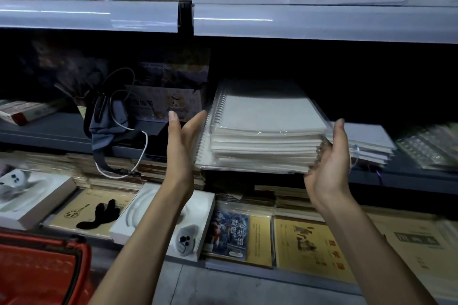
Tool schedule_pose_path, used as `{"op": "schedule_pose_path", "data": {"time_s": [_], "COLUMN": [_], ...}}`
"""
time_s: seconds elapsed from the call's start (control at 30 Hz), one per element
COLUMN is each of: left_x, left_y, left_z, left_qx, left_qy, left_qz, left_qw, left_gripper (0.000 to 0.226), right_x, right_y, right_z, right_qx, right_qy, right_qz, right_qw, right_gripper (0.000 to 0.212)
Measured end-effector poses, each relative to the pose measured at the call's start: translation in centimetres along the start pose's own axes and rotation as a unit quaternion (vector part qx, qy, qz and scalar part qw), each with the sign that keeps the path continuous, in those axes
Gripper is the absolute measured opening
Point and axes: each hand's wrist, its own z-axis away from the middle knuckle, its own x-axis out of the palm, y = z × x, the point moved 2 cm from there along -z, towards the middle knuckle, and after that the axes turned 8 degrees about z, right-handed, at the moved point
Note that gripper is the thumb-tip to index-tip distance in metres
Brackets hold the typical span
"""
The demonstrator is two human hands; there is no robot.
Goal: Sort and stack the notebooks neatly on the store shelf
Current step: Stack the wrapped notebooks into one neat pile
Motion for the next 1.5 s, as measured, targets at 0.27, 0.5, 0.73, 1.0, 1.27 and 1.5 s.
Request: {"op": "schedule_pose_path", "data": {"time_s": [0.27, 0.5, 0.73, 1.0, 1.27, 1.5], "left_x": [0.3, 0.4, 1.2, 3.8, 1.5, -1.6], "left_y": [-0.5, -0.9, -1.1, 0.3, -0.3, -0.3], "left_z": [-0.2, -0.1, 0.2, 2.6, 3.0, 6.2], "left_qx": [0.041, 0.031, 0.063, 0.127, 0.086, 0.047], "left_qy": [-0.015, 0.045, 0.106, 0.207, 0.16, 0.136], "left_qz": [-0.032, 0.072, 0.056, -0.005, 0.048, -0.07], "left_qw": [0.999, 0.996, 0.991, 0.97, 0.982, 0.987], "left_gripper": [0.071, 0.083, 0.08, 0.041, 0.071, 0.028], "right_x": [0.8, 3.4, 4.7, 4.6, 2.2, -0.6], "right_y": [0.1, 0.3, 0.4, 0.6, 0.4, 1.9], "right_z": [0.3, 0.9, 1.2, 1.0, 3.4, 5.1], "right_qx": [-0.017, -0.018, -0.031, -0.022, -0.025, -0.05], "right_qy": [0.014, 0.03, 0.124, 0.203, 0.142, 0.055], "right_qz": [0.022, 0.024, -0.019, -0.017, 0.035, 0.142], "right_qw": [1.0, 0.999, 0.992, 0.979, 0.989, 0.987], "right_gripper": [0.047, 0.037, 0.032, 0.042, 0.038, 0.046]}}
